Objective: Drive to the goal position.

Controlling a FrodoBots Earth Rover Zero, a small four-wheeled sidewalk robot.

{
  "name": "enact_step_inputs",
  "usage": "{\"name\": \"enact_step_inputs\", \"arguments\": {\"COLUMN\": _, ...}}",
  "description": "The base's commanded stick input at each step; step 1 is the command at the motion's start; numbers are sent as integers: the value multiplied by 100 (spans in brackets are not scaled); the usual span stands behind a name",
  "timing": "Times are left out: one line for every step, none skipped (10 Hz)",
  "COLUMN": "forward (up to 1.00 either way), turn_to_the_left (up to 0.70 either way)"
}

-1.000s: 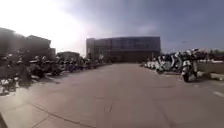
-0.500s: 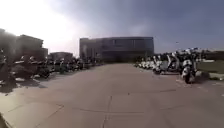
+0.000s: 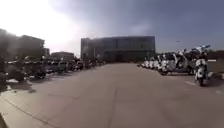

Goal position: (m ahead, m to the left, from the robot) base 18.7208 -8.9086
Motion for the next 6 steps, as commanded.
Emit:
{"name": "enact_step_inputs", "arguments": {"forward": 100, "turn_to_the_left": 1}}
{"name": "enact_step_inputs", "arguments": {"forward": 100, "turn_to_the_left": 1}}
{"name": "enact_step_inputs", "arguments": {"forward": 100, "turn_to_the_left": 1}}
{"name": "enact_step_inputs", "arguments": {"forward": 100, "turn_to_the_left": 1}}
{"name": "enact_step_inputs", "arguments": {"forward": 100, "turn_to_the_left": 1}}
{"name": "enact_step_inputs", "arguments": {"forward": 100, "turn_to_the_left": 1}}
